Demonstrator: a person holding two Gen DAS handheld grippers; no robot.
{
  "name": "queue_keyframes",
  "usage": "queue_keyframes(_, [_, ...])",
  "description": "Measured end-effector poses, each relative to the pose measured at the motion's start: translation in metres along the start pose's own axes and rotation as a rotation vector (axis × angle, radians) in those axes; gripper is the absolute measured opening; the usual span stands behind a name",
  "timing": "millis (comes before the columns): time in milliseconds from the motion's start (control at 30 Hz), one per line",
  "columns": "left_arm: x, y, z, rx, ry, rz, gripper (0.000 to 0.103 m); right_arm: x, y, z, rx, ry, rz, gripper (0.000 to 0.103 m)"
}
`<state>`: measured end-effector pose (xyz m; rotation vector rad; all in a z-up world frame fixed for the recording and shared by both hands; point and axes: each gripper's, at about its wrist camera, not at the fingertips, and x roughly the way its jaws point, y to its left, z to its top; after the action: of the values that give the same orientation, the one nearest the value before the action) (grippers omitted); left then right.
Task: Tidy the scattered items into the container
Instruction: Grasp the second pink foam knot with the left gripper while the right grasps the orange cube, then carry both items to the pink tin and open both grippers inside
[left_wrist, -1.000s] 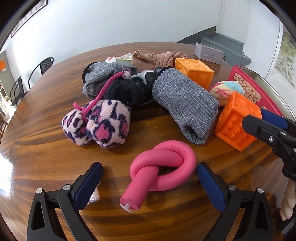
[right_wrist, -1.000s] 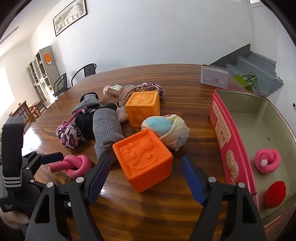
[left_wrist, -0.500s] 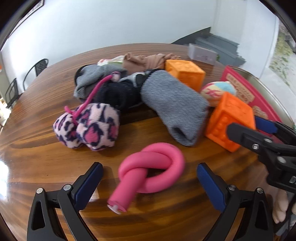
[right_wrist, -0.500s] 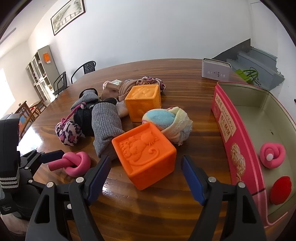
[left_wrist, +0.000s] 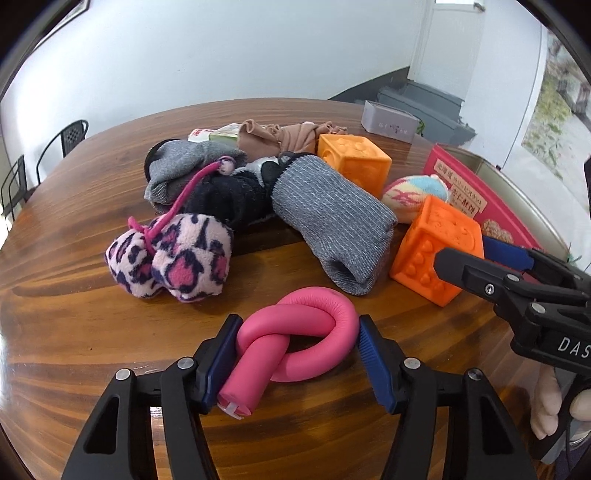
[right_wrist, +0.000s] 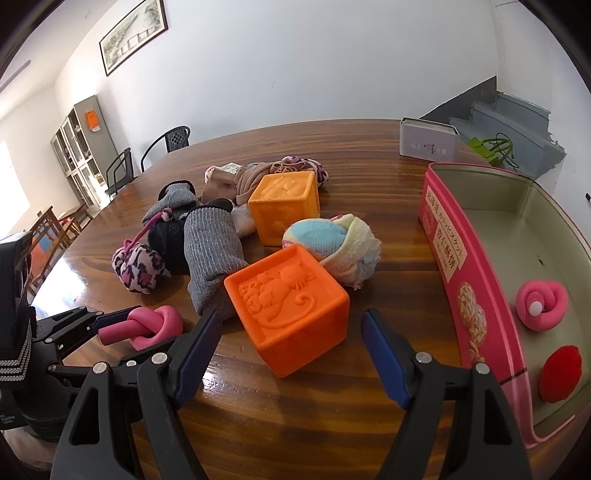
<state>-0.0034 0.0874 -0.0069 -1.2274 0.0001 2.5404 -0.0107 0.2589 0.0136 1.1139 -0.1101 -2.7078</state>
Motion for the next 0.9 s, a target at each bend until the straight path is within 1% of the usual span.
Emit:
queue_keyframes(100, [-0.005,0.0,-0.001,-0.002,-0.022,0.007,0.064,0.001,0.0,0.0,-0.005,0.003,0.002,0.081])
queue_keyframes(233, [-0.013,-0.007,-0.002,0.015,-0.048,-0.004,0.064,0.009,0.003,-0.001,-0.01,0.024,0.004,0.081])
queue_keyframes(367, [-0.024,-0.007,-0.001,0.02,-0.088,0.004,0.064,0.017,0.003,-0.001,-0.013,0.047,0.0,0.08])
queue_keyframes(400, [-0.025,-0.006,0.0,0.015,-0.092,0.002,0.064,0.017,0.002,-0.001,-0.006,0.047,0.001,0.074])
queue_keyframes(467, [-0.028,-0.002,0.001,-0.001,-0.1,-0.001,0.064,0.017,0.0,-0.002,-0.003,0.046,-0.034,0.065])
queue_keyframes(500, [-0.029,-0.001,0.002,-0.009,-0.103,-0.004,0.064,0.016,-0.001,-0.002,0.001,0.046,-0.029,0.062])
queue_keyframes(567, [-0.03,0.001,0.003,-0.017,-0.107,-0.005,0.064,0.013,-0.003,-0.003,0.017,0.045,-0.022,0.061])
queue_keyframes(633, [-0.033,0.0,0.002,-0.019,-0.111,-0.009,0.064,0.008,-0.003,-0.003,0.022,0.03,-0.026,0.06])
queue_keyframes(700, [-0.034,-0.001,0.003,-0.016,-0.116,-0.012,0.064,-0.002,-0.002,-0.002,0.024,-0.004,-0.023,0.06])
queue_keyframes(900, [-0.036,-0.006,0.005,-0.036,-0.121,-0.051,0.064,-0.039,-0.007,0.003,0.058,-0.122,-0.014,0.06])
